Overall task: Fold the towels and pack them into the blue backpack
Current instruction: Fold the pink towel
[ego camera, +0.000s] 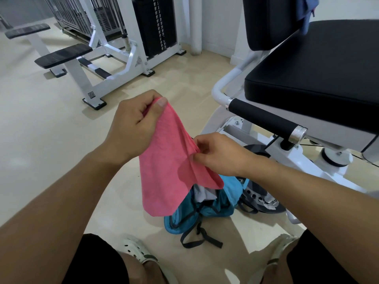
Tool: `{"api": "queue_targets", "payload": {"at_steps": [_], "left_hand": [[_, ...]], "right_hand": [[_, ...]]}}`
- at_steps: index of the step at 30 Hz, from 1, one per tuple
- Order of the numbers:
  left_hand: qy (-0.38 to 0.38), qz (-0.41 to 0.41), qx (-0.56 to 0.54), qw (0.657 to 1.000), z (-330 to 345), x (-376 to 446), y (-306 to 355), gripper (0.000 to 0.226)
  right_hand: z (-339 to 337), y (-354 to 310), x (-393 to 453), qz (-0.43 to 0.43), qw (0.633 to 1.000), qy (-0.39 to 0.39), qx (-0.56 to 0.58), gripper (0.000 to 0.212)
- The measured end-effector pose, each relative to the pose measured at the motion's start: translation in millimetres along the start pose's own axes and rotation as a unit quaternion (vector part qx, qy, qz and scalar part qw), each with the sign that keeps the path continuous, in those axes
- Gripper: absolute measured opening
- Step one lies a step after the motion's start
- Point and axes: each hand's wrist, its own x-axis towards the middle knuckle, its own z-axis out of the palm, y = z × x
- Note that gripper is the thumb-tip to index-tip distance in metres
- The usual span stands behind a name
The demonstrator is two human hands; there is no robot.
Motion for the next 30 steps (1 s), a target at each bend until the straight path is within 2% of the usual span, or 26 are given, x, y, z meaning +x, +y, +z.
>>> {"api": "queue_targets", "payload": {"at_steps": [4, 8, 13, 18, 21, 25, 30], "left_hand": [[0.038, -0.015, 0.011, 0.999, 0.0, 1.5, -3.3, 0.029], [0.062, -0.041, 0.027, 0.997, -2.3, 4.9, -9.4, 0.032], [0.078, -0.088, 0.040, 0.992, -4.6, 8.2, -20.1, 0.037], [0.111, -0.171, 0.006, 0.979, -5.2, 13.8, -29.7, 0.037], [0.095, -0.180, 0.026, 0.979, -5.3, 11.8, -36.3, 0.028], [0.047, -0.194, -0.011, 0.980, -6.2, 7.6, -47.0, 0.027], [0.103, -0.214, -0.041, 0.970, -2.1, 11.4, -46.5, 0.028]], "right_hand": [[3.7, -5.2, -1.2, -0.006, 1.000, 0.002, -0.005, 0.023], [3.0, -2.1, 2.6, 0.002, 0.999, 0.045, -0.021, 0.030], [-1.3, -1.5, 0.8, 0.022, 0.994, 0.103, -0.007, 0.026], [-2.1, -14.7, -1.0, -0.032, 0.989, 0.137, -0.051, 0.030], [-5.8, -13.8, -4.4, -0.045, 0.988, 0.134, -0.059, 0.031], [-10.8, -7.0, -4.2, -0.021, 0.983, 0.168, -0.073, 0.032], [-18.3, -10.9, -3.5, -0.032, 0.984, 0.098, -0.142, 0.046]]}}
